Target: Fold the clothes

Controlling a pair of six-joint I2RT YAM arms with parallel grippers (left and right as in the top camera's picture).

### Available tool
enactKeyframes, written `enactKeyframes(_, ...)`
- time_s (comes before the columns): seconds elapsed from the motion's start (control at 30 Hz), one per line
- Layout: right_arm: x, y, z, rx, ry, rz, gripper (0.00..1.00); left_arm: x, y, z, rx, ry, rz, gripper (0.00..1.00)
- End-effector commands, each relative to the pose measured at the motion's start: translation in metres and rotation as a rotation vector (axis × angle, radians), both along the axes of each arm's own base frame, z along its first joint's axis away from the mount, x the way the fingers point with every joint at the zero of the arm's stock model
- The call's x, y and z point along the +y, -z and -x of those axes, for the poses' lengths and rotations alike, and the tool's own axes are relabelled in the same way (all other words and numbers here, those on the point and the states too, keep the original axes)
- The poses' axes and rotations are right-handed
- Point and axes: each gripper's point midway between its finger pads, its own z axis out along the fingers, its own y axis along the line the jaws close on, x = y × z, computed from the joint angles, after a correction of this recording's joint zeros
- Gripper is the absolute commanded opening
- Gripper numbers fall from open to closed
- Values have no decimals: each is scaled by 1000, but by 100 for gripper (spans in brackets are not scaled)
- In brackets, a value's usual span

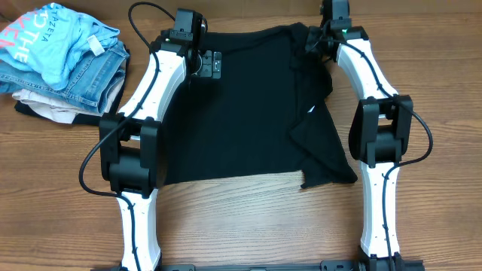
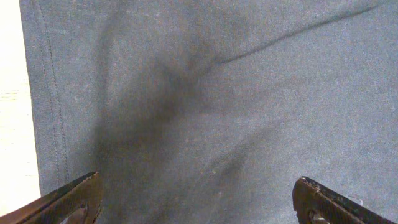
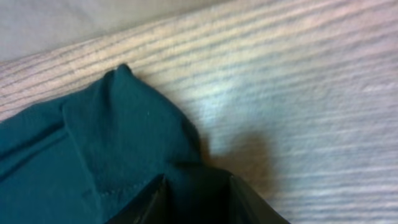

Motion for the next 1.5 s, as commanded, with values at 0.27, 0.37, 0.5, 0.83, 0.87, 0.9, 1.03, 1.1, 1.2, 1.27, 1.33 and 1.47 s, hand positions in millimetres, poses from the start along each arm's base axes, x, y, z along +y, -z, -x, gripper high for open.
enactKeyframes(0.27,-57,-90,-58,-332,86,-8,4,-4,-30,-7,-66,-5,30,100)
enactKeyframes(0.37,-61,-122,-76,-477,91,-10,5,-4,-30,-7,-65,-4,29,100)
enactKeyframes(0.5,-65,-144,-79,-544,29,98,100,-3,-30,-7,-68,11,12,100)
enactKeyframes(0.83,-84,-101,94,238,153,-36,100,14,-19,12,23,37,-34,100)
enactKeyframes(0.87,-80,-95,101,274,110,-96,100,15,-19,11,23,37,-35,100)
enactKeyframes(0.9,-76,-86,108,307,56,-138,98,15,-19,11,23,36,-34,100)
enactKeyframes(1.03,-69,-48,122,365,-78,-192,86,15,-19,12,25,36,-35,100)
enactKeyframes(1.1,-64,-27,123,369,-109,-205,81,15,-19,12,25,36,-35,100)
enactKeyframes(1.2,-52,0,124,342,-191,-243,69,15,-19,12,27,36,-35,100)
enactKeyframes(1.27,-52,11,126,345,-191,-244,61,16,-18,14,34,35,-36,100)
enactKeyframes(1.33,-53,17,128,349,-188,-241,44,16,-18,14,37,35,-36,100)
enactKeyframes(1.47,-75,3,117,308,-135,-224,5,16,-18,15,38,36,-37,100)
